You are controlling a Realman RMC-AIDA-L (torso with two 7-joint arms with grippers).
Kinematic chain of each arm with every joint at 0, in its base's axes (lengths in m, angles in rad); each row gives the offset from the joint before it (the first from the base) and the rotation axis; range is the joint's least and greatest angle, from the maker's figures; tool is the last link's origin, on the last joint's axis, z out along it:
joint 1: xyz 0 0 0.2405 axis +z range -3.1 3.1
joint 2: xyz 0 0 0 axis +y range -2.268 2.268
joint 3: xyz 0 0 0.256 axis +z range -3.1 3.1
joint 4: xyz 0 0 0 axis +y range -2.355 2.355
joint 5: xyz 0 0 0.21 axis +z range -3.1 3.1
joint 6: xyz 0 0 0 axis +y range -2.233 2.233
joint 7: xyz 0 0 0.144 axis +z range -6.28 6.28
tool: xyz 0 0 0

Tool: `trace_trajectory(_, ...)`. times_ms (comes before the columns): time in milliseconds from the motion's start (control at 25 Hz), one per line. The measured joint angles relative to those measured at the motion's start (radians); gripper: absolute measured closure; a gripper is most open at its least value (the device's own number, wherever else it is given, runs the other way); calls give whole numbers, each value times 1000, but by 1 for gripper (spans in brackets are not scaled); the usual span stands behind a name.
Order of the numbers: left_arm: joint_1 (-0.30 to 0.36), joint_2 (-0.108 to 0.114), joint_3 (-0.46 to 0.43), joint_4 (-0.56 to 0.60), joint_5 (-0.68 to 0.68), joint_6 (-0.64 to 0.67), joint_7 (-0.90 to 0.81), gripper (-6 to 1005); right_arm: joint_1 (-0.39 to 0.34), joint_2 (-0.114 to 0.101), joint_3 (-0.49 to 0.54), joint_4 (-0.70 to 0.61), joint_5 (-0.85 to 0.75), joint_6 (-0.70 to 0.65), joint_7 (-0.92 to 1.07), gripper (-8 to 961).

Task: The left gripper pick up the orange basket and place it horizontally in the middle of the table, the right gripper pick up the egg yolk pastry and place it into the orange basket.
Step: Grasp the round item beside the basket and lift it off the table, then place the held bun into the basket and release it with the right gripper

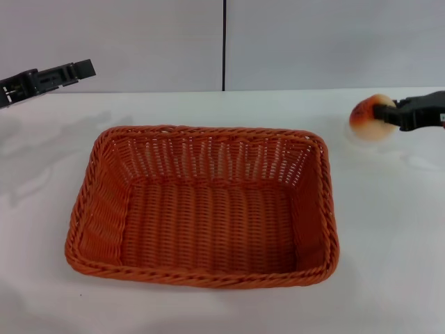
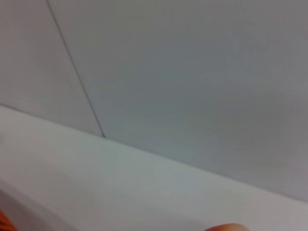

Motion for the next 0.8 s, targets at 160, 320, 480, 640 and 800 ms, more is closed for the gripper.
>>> trace_trajectory(160, 0, -3, 0, 0, -5, -1, 1, 299, -12, 1, -1, -61, 31, -53, 1, 769)
trace_trajectory(320, 4, -7, 0, -2, -12, -4, 6, 299, -7, 2, -11, -132, 55, -107, 4, 817)
trace_trajectory(480, 9, -13, 0, -3, -20, -4, 10, 299, -5, 2, -55, -226, 70, -115, 12, 848)
trace_trajectory(640, 16, -18, 0, -13, -28, -7, 20, 299, 18, -1, -135, -269, 112, -117, -5, 864)
trace_trajectory(800, 24, -27, 0, -16, -39, -6, 32, 298, 49, -1, -266, -253, 193, -114, -37, 879)
